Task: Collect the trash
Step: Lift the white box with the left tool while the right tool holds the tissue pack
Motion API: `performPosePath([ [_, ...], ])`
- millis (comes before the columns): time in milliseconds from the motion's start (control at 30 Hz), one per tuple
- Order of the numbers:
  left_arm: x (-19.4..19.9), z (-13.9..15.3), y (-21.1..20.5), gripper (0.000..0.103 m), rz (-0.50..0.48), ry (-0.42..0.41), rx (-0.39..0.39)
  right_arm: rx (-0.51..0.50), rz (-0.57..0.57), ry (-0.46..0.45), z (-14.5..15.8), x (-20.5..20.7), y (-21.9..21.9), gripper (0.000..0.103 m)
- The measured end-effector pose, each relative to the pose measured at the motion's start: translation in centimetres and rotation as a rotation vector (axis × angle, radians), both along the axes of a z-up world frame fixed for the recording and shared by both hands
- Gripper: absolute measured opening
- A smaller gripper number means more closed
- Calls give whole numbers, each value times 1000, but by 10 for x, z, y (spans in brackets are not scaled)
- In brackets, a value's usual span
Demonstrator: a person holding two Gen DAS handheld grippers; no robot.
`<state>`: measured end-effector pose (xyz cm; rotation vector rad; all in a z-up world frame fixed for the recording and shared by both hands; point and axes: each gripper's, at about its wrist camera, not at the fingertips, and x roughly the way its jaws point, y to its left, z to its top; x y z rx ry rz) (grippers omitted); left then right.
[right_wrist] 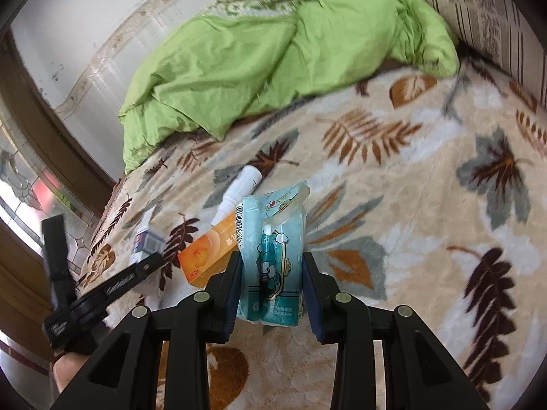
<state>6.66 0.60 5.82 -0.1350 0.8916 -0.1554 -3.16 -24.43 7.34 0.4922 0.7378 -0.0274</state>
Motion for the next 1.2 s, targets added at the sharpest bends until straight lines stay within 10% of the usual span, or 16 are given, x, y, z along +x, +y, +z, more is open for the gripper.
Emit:
performPosePath([
  [567,-168,22,-18,38,-82,-118,127,-89,118,-55,14,-109,28,36],
  [1200,-183,21,-48,39,-108,-237,266,-101,134,-36,5,-127,34,36],
])
